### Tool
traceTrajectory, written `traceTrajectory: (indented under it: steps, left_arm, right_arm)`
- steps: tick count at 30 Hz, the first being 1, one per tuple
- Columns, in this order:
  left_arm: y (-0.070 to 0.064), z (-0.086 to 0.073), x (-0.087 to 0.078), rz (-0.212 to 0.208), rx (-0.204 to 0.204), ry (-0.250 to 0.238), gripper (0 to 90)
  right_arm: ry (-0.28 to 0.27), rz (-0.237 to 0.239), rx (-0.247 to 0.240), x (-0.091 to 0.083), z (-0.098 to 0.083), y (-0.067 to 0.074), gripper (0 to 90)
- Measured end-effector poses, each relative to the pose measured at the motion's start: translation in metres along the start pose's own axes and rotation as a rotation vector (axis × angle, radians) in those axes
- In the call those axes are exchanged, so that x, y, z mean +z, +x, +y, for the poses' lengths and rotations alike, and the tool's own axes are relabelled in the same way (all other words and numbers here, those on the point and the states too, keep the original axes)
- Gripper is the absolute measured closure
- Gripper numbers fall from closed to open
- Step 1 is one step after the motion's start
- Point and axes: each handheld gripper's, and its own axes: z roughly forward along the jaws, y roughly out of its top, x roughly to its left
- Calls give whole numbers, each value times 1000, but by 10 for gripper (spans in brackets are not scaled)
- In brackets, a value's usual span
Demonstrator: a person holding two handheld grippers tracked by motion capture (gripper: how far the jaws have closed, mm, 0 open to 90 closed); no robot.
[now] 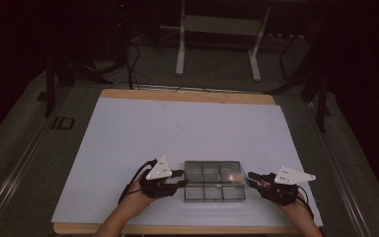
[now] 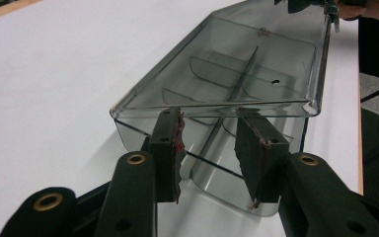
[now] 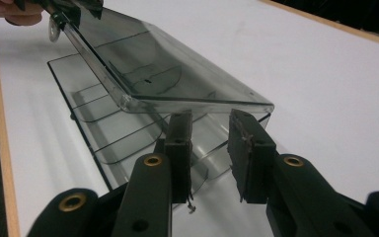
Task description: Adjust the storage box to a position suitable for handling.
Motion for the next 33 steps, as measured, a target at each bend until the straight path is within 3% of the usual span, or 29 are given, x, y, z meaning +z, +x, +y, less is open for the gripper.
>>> traceTrajectory:
  steps: [25,33]
  left_arm:
    - [6,19,1,50,14,-63,656]
    - [8,23,1,120,-4,-99,743]
  right_arm:
    - [-53,-45,-32,11,20,-7,716]
    - [-81,-72,-30,14,26,-10,764]
